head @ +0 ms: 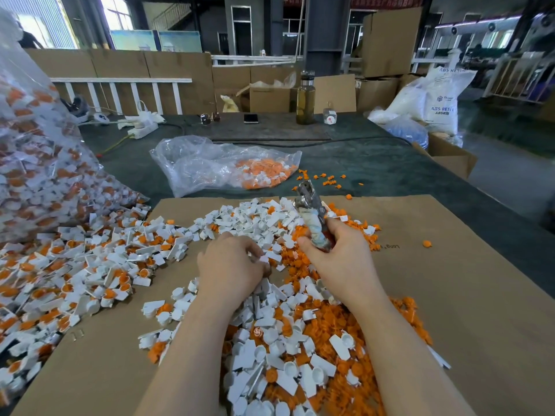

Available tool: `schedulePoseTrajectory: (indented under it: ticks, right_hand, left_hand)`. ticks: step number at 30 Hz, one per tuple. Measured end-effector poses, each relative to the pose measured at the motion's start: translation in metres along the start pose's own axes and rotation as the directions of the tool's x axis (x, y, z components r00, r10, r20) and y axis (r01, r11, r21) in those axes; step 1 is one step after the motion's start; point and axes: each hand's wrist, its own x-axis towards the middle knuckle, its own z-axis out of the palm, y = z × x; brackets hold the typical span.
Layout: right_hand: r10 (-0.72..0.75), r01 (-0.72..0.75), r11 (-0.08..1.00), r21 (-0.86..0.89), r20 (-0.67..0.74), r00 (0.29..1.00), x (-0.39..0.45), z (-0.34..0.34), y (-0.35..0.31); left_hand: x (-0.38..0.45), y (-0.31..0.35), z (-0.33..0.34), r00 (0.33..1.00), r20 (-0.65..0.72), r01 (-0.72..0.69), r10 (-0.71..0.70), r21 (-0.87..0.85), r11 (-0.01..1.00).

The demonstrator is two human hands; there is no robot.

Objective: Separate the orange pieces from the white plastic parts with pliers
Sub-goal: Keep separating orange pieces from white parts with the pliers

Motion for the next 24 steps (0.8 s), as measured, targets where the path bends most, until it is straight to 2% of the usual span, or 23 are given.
schedulePoseTrajectory:
  ticks: [2, 5, 7, 10, 13, 17, 21, 24]
  right_hand:
    - [0.002, -0.002, 1.0, 0.011, -0.001, 1.0, 0.0, 0.0, -0.001]
    - [0.007, -0.007, 0.999, 0.048, 0.003, 1.0, 0.0, 0.0, -0.001]
    - [0.012, -0.013, 0.996, 0.087, 0.007, 1.0, 0.0, 0.0, -0.002]
    - [0.003, -0.003, 0.991, 0.133, 0.005, 1.0, -0.001, 0.0, -0.003]
    - [-0.007, 0.006, 0.988, 0.157, 0.006, 1.0, -0.002, 0.0, -0.005]
    - [-0.023, 0.025, 0.993, 0.115, -0.019, 1.0, -0.002, 0.0, -0.005]
    - [-0.024, 0.026, 0.998, 0.057, -0.035, 0.999, -0.001, 0.0, -0.003]
    - [-0.03, 0.03, 0.999, 0.033, -0.027, 0.999, -0.001, 0.001, -0.003]
  left_hand:
    - [-0.002, 0.001, -0.002, 1.0, -0.028, 0.003, -0.012, -0.29, 0.957]
    - [-0.007, 0.003, -0.008, 0.999, 0.034, 0.043, -0.027, -0.696, 0.717]
    - [-0.009, 0.006, -0.011, 0.991, 0.137, 0.113, 0.006, -0.837, 0.535]
    - [-0.01, 0.009, -0.011, 0.979, 0.193, 0.148, 0.067, -0.897, 0.416]
    - [-0.012, 0.012, -0.008, 0.974, 0.188, 0.119, 0.125, -0.9, 0.419]
    - [-0.011, 0.015, -0.009, 0.985, 0.129, 0.045, 0.115, -0.835, 0.548]
    - [-0.014, 0.019, -0.008, 0.987, 0.071, -0.03, 0.142, -0.796, 0.605]
    - [-0.014, 0.021, -0.006, 0.993, 0.008, -0.073, 0.114, -0.724, 0.686]
